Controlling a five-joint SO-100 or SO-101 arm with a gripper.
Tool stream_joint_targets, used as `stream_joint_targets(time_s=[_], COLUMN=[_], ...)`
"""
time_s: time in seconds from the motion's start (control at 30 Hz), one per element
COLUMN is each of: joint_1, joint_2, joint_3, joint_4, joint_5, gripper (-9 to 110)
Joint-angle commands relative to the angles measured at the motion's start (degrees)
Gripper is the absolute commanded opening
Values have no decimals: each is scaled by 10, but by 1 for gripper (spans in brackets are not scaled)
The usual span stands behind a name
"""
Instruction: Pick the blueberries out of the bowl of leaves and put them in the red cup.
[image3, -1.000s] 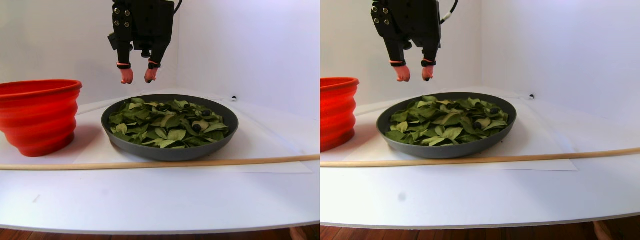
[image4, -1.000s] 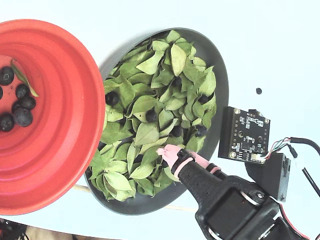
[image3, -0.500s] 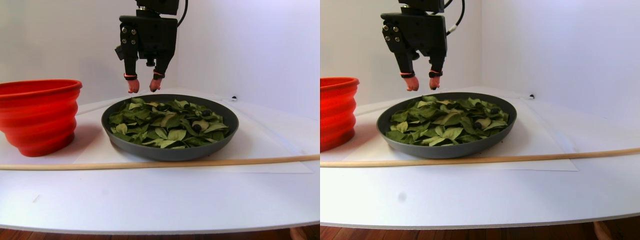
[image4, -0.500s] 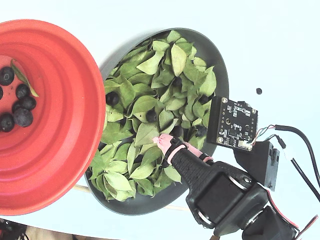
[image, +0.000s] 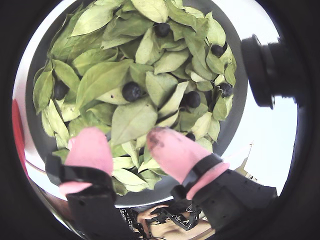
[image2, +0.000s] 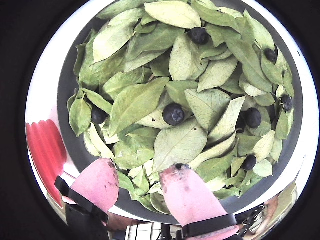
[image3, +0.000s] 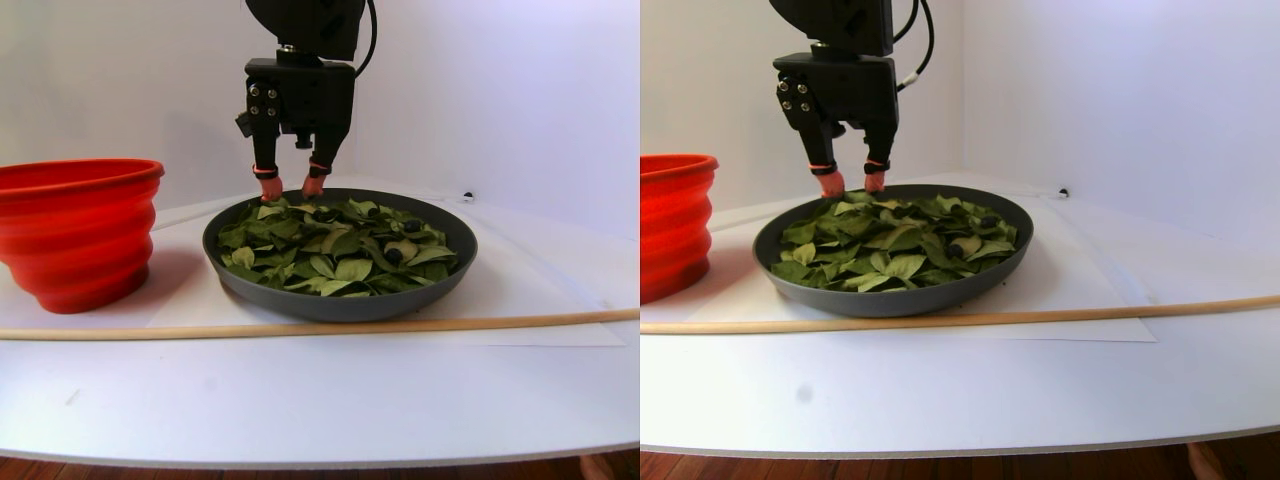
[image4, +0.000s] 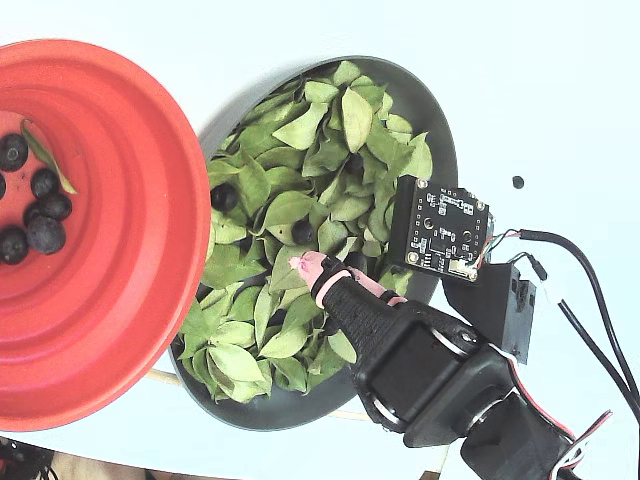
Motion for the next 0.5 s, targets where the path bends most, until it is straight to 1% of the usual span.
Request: stream_joint_targets(time_s=[0.0,0.47], joint_1=[7,26], joint_2=[1,-45], joint_3=[-33,-54], joint_4=[-13,-45], joint_5=[2,-5], gripper=[16,16])
